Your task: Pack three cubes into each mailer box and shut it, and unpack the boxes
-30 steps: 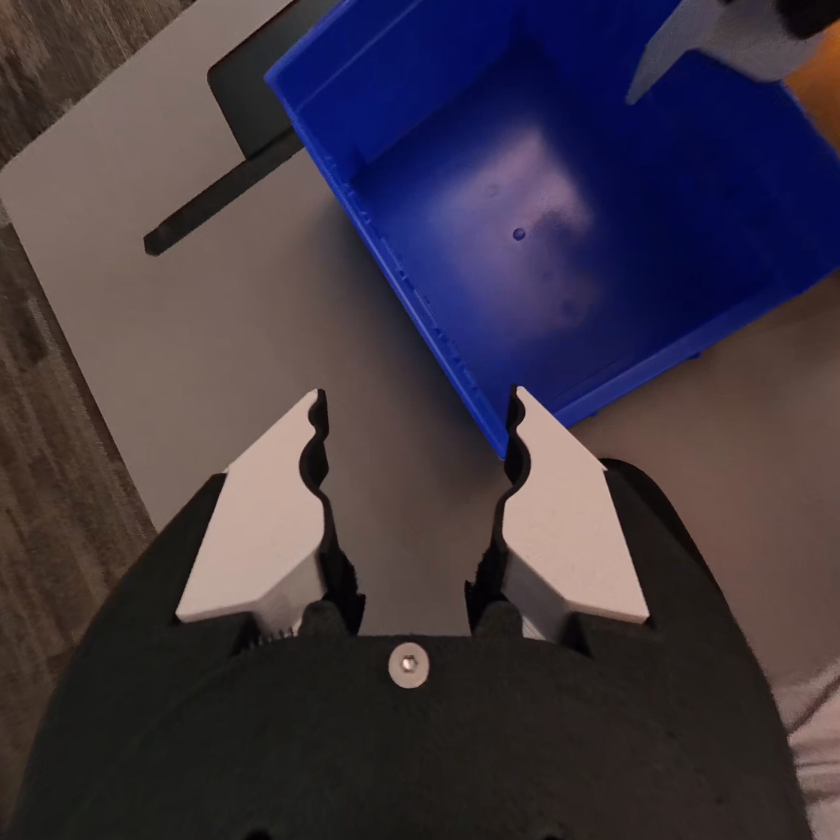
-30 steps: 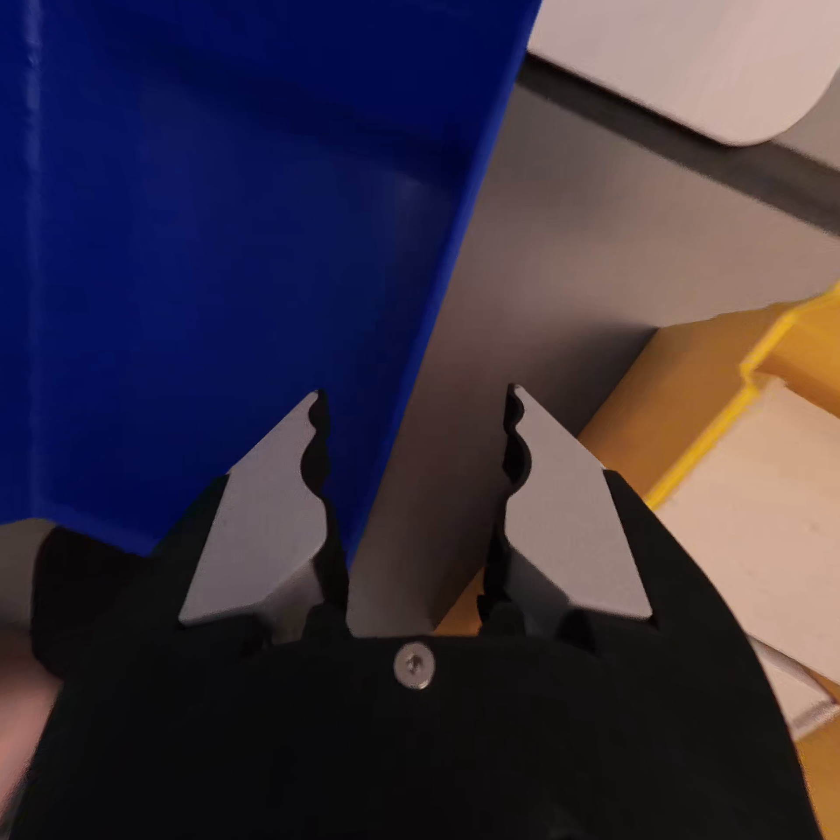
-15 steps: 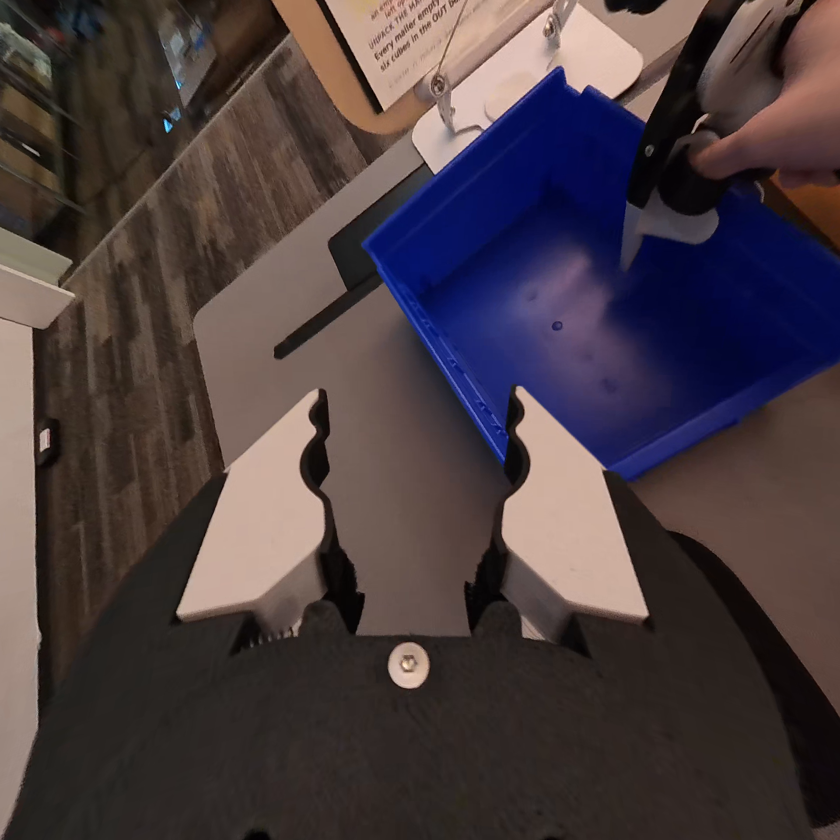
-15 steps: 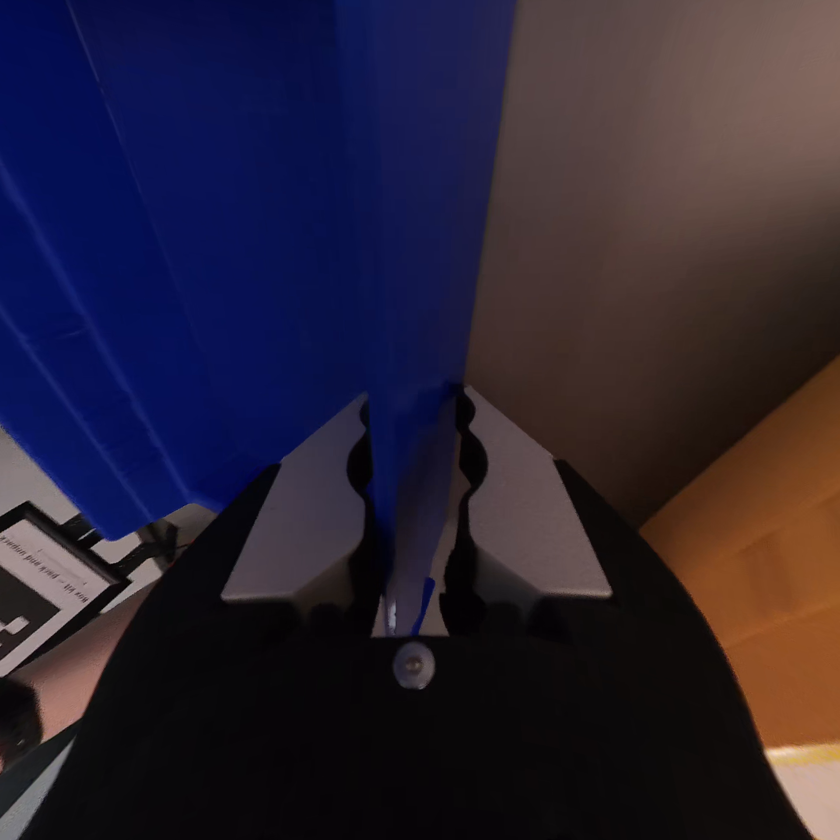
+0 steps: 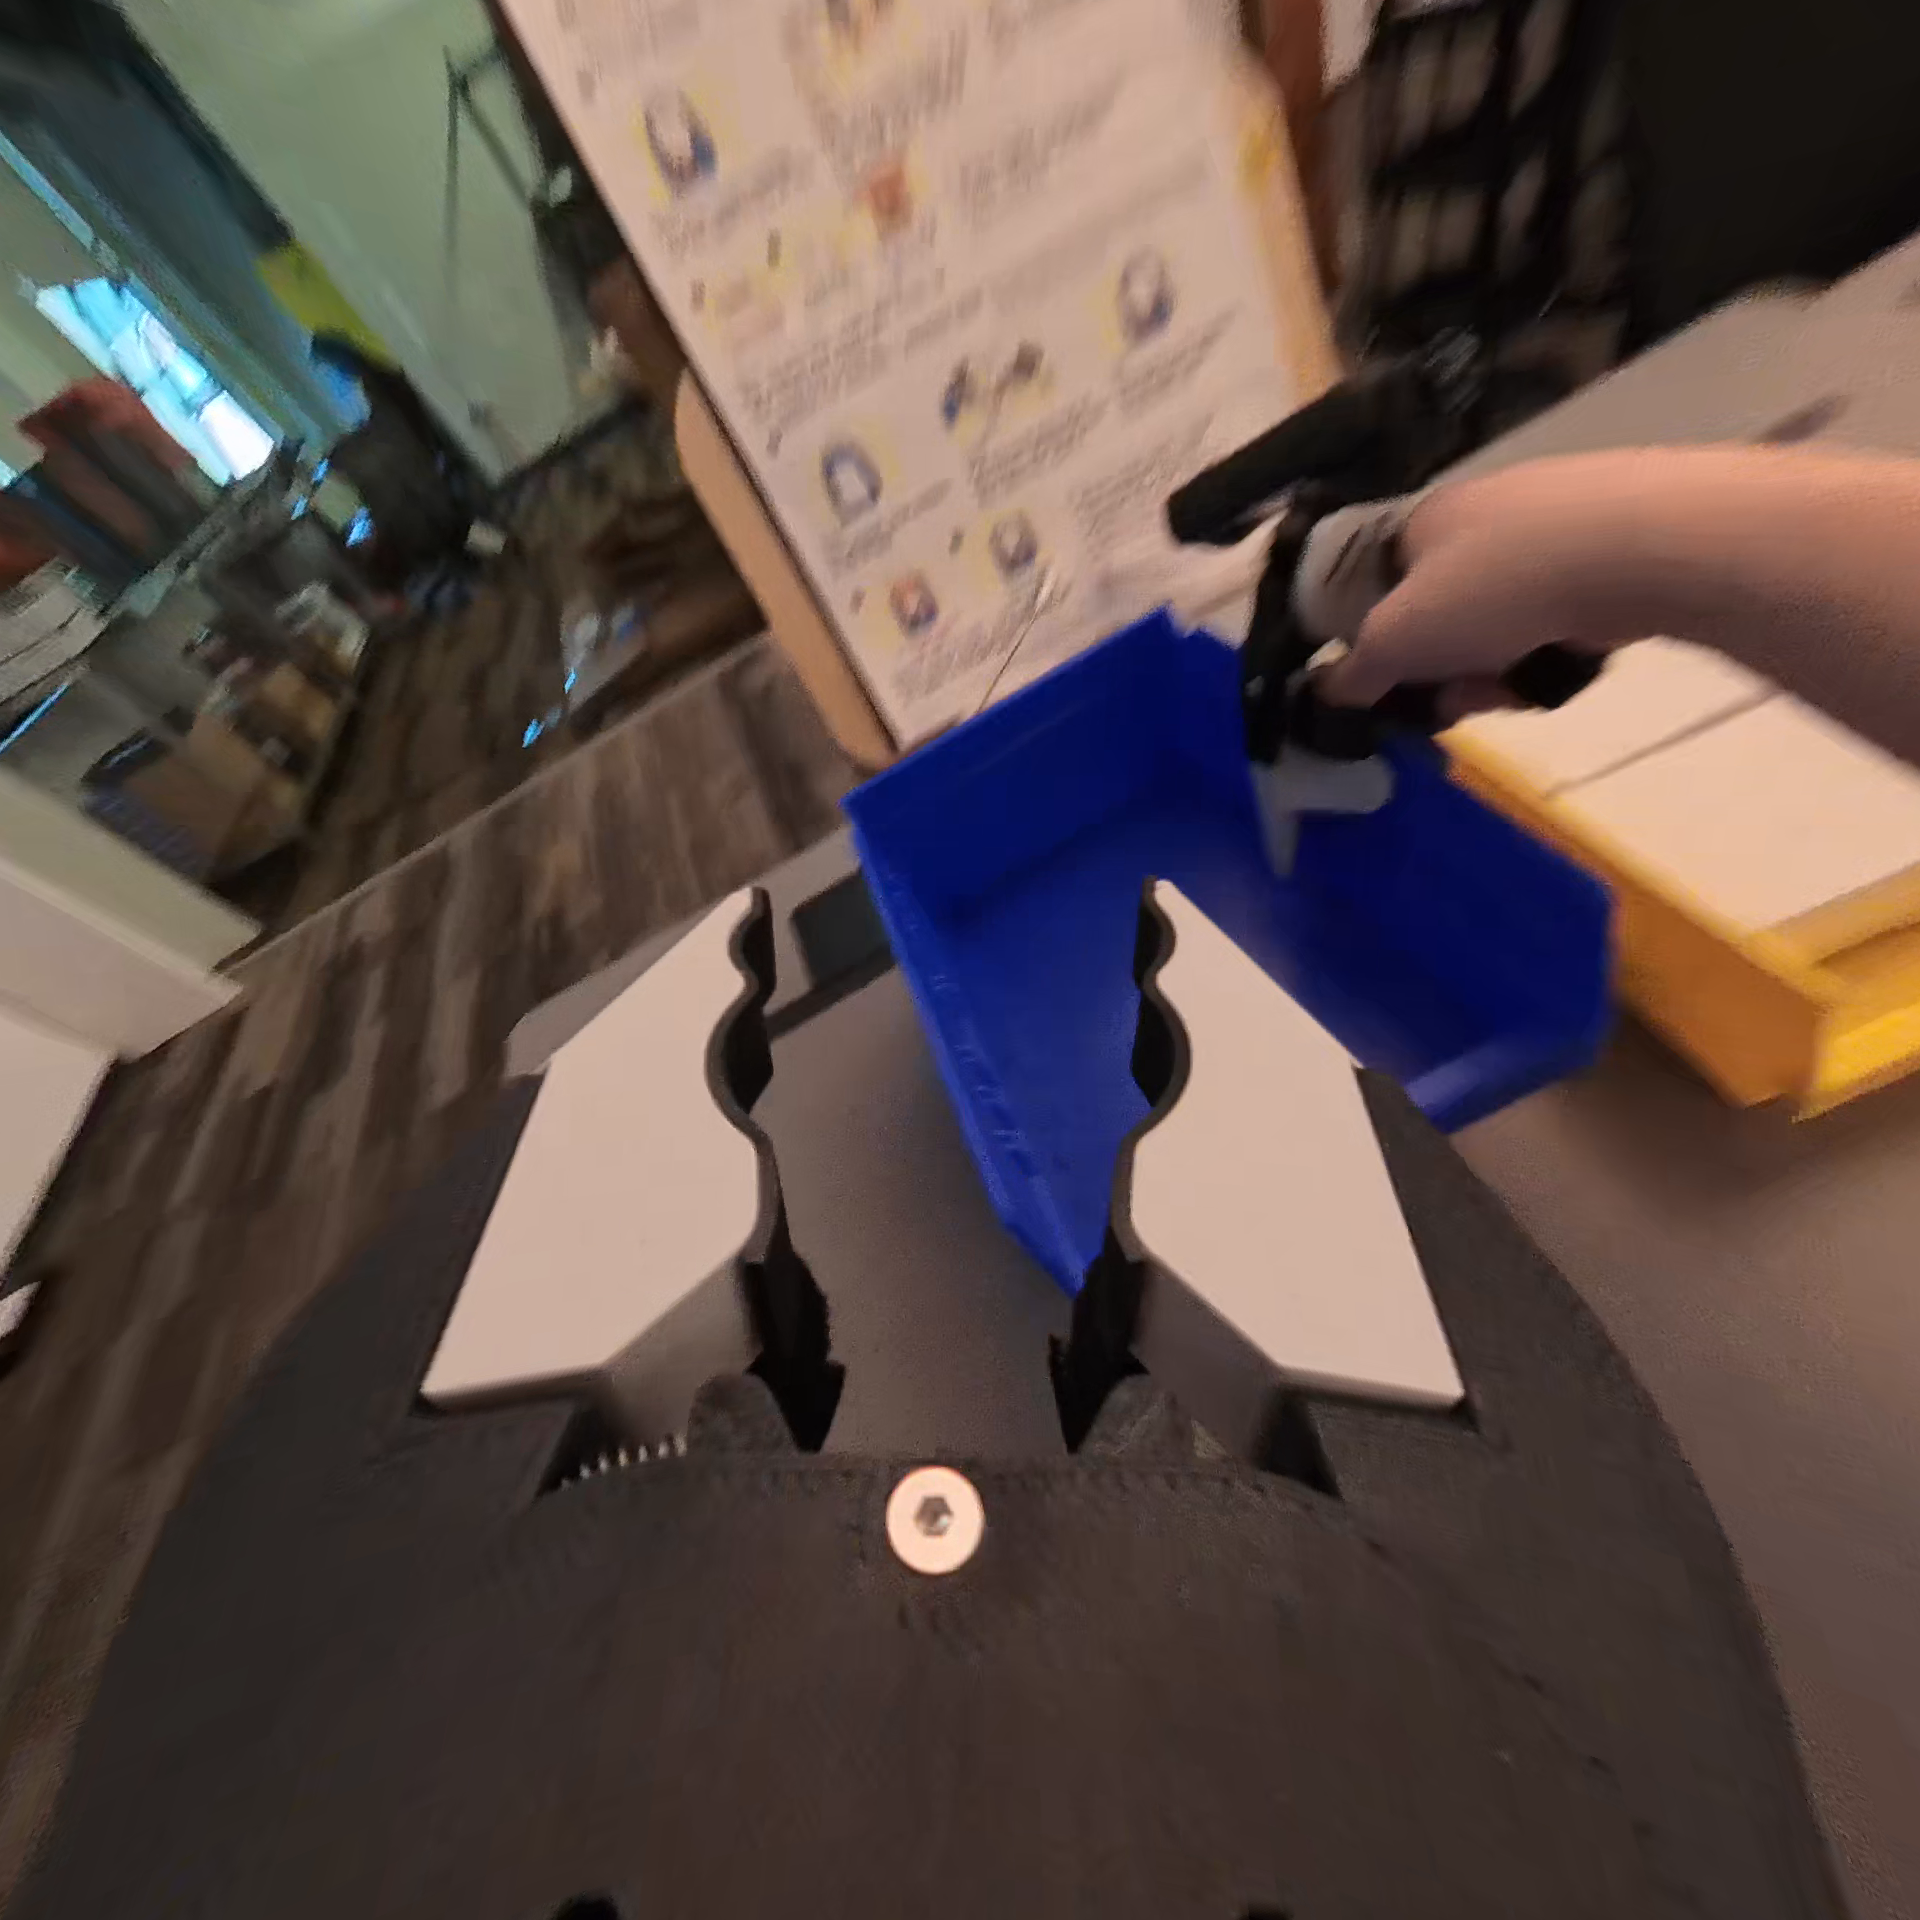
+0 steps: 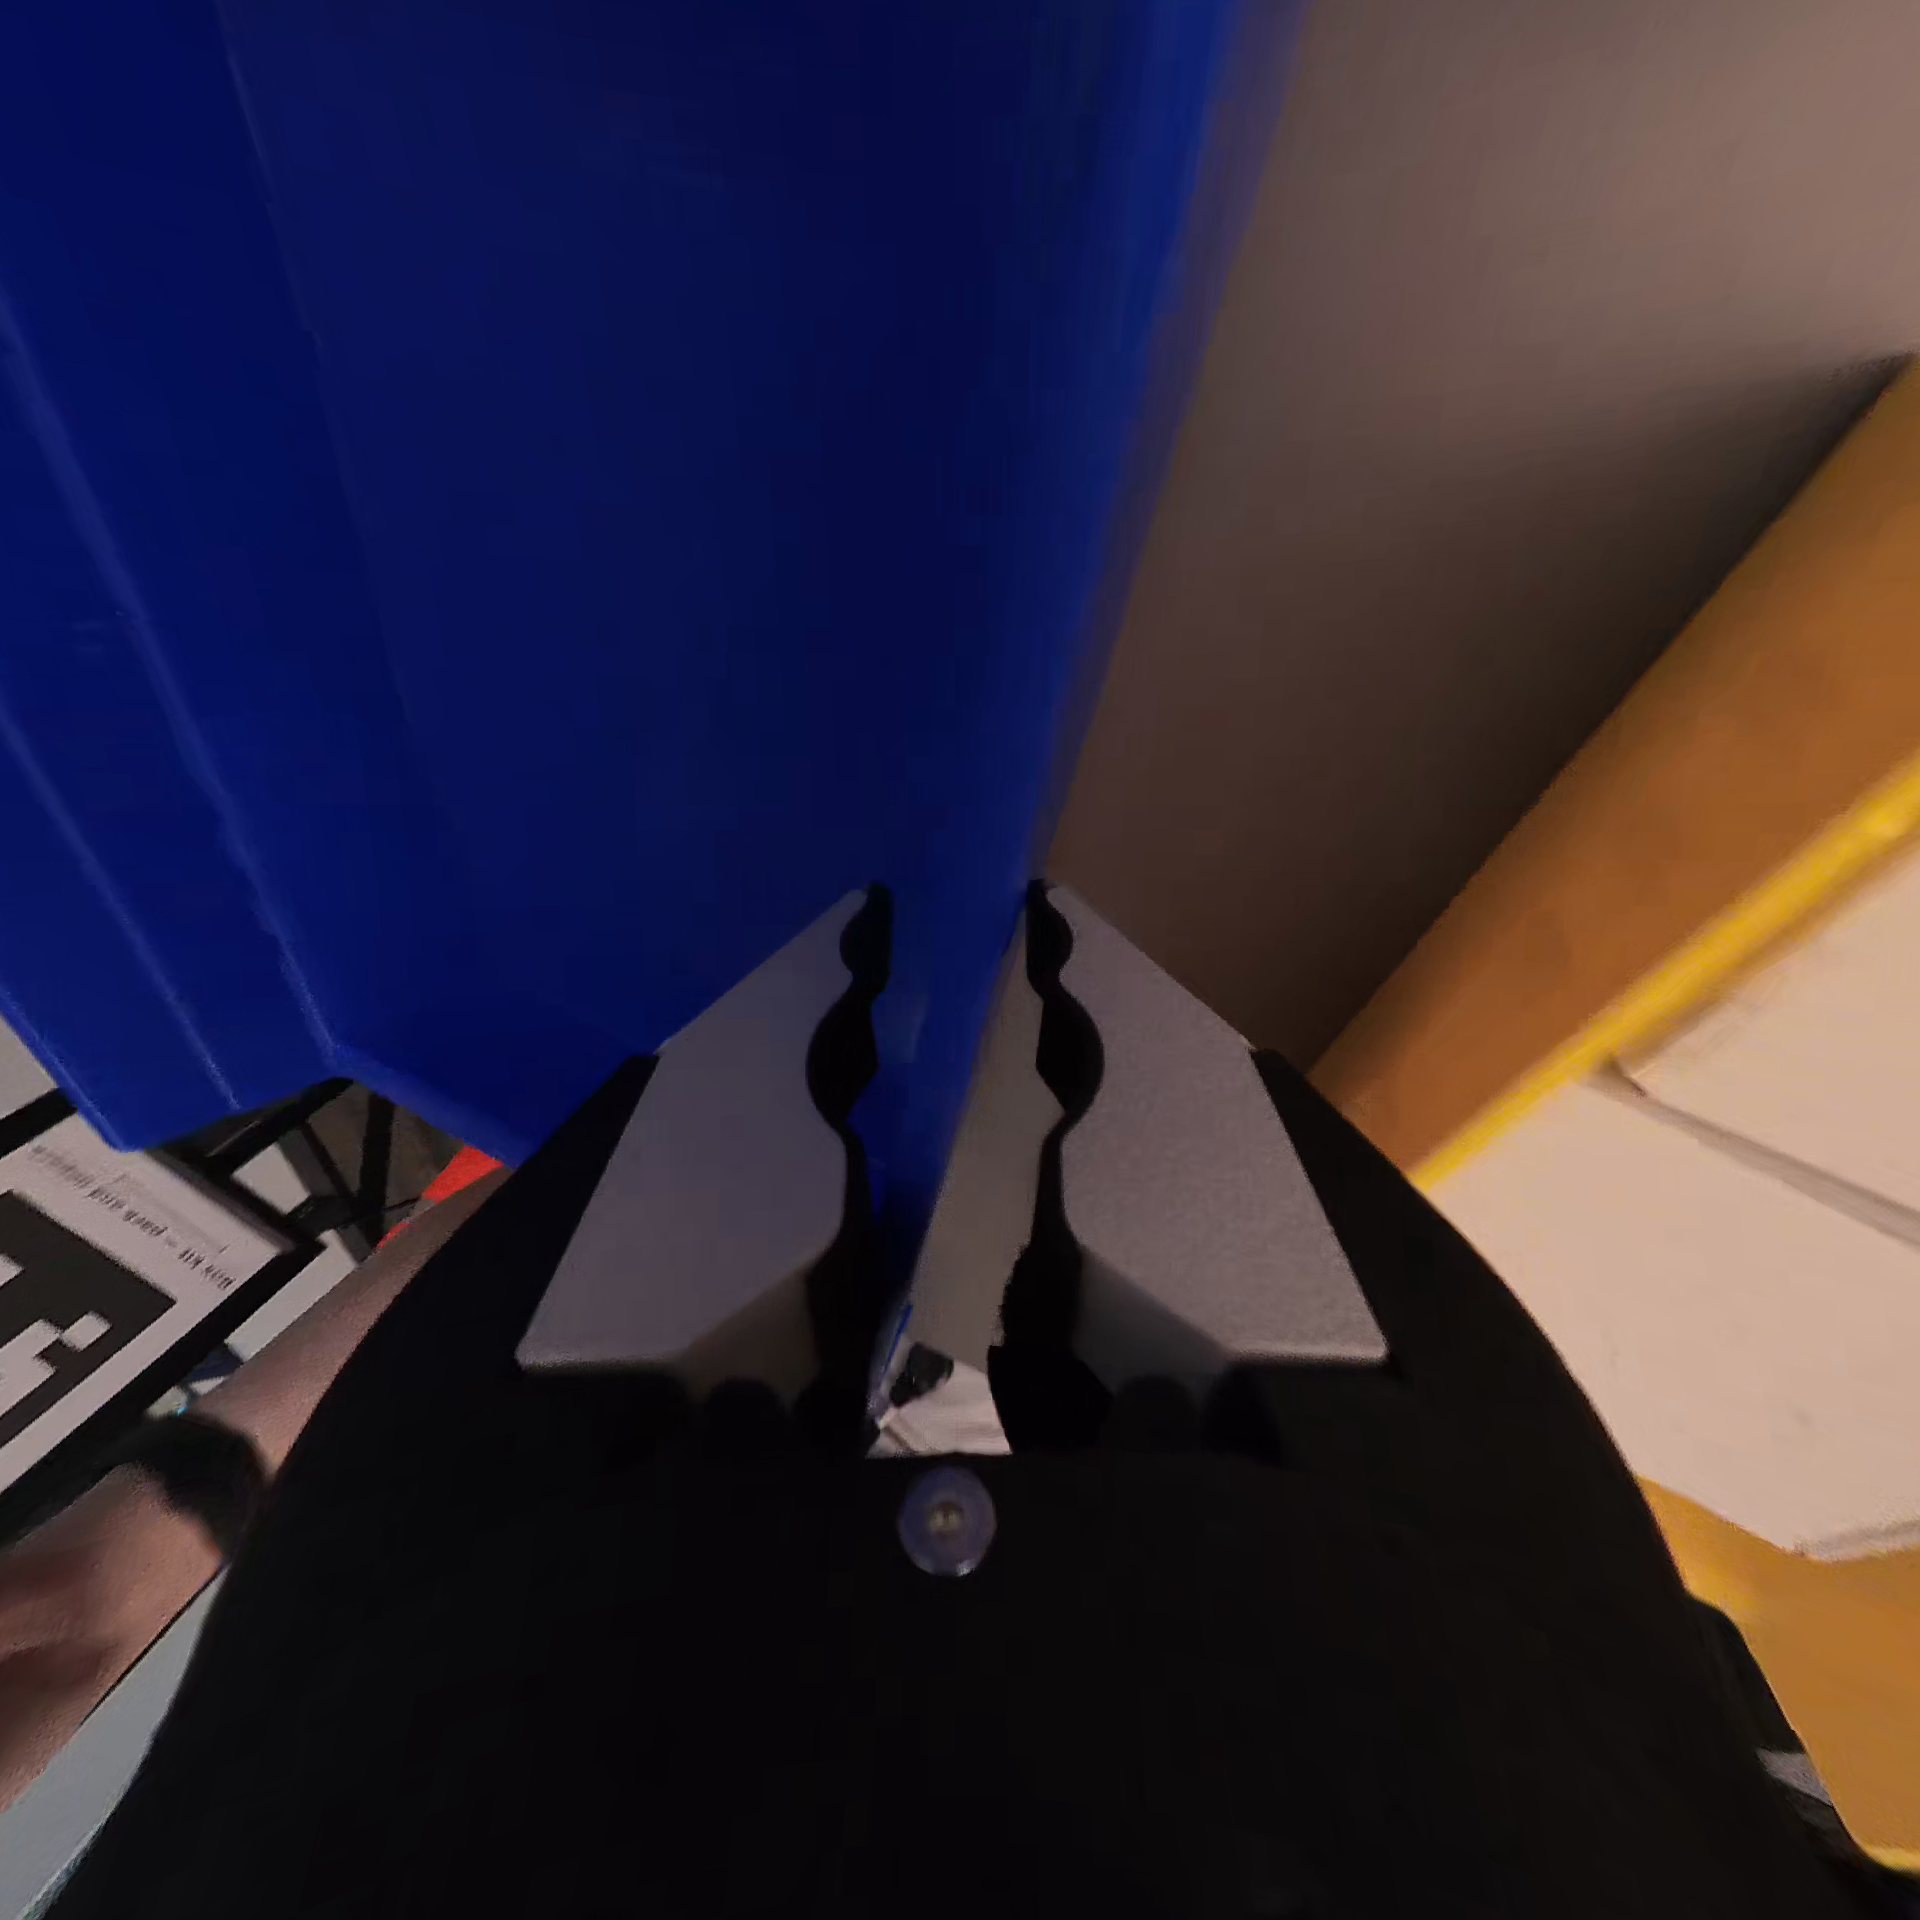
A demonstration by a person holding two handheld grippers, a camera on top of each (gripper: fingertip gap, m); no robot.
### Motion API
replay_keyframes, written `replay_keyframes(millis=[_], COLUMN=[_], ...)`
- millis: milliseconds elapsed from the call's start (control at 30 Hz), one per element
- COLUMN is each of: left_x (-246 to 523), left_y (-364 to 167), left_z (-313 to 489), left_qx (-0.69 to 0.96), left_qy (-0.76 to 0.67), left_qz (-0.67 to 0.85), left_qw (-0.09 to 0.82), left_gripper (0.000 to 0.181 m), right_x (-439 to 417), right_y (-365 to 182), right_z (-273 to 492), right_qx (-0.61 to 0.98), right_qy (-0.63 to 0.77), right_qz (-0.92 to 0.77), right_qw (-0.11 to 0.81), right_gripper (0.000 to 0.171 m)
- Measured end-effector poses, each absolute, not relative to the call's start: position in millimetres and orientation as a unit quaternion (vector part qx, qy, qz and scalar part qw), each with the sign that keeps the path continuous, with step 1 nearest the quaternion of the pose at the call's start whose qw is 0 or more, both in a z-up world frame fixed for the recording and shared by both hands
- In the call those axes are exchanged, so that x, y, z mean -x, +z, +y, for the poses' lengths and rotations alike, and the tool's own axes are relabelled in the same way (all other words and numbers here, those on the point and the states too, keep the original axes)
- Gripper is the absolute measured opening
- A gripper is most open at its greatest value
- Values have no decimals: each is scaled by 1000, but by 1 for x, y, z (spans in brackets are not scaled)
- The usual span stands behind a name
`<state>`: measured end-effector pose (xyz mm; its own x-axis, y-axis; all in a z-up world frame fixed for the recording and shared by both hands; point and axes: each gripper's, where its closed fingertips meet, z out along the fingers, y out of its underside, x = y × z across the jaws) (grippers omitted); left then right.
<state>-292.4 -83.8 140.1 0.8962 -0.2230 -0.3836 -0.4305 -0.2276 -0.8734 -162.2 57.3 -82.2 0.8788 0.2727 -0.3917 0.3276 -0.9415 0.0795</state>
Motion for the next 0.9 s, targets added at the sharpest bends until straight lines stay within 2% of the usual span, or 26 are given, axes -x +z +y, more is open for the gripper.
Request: replay_keyframes(millis=[33, 133, 233, 433, 500, 533, 600, 633, 733, 800, 900], left_x=[284, 269, 250, 202, 183, 172, 147, 133, 93, 70, 49], left_y=[152, 175, 181, 159, 142, 130, 109, 100, 63, 31, -26], left_z=[-94, -118, -136, -137, -123, -114, -92, -81, -56, -44, -32], left_qx=[762, 722, 701, 706, 725, 738, 758, 762, 771, 782, 814], left_qy=[59, -9, -83, -173, -188, -195, -218, -238, -311, -336, -305], left_qz=[209, 202, 223, 295, 306, 310, 306, 299, 274, 263, 267], left_qw=[611, 662, 673, 620, 588, 567, 533, 522, 483, 455, 416], left_gripper=[69, 68, 73, 76, 83, 92, 122, 126, 120, 114, 113], right_x=[158, 132, 81, -74, -135, -165, -218, -243, -303, -331, -348], right_y=[-68, -20, 22, 70, 73, 71, 63, 57, 34, 19, 3], right_z=[59, 65, 70, 68, 60, 55, 40, 31, 1, -18, -33], right_qx=[-965, -962, -964, -969, -972, -973, -976, -979, -986, -987, -978], right_qy=[-201, -220, -226, -240, -232, -226, -209, -193, -148, -133, -176], right_qz=[155, 151, 139, 57, 21, 0, -30, -42, -71, -91, -108], right_qw=[69, 52, 31, -21, -36, -44, -50, -48, -26, -5, -2], right_gripper=[26, 26, 26, 32, 30, 28, 32, 33, 37, 28, 29])
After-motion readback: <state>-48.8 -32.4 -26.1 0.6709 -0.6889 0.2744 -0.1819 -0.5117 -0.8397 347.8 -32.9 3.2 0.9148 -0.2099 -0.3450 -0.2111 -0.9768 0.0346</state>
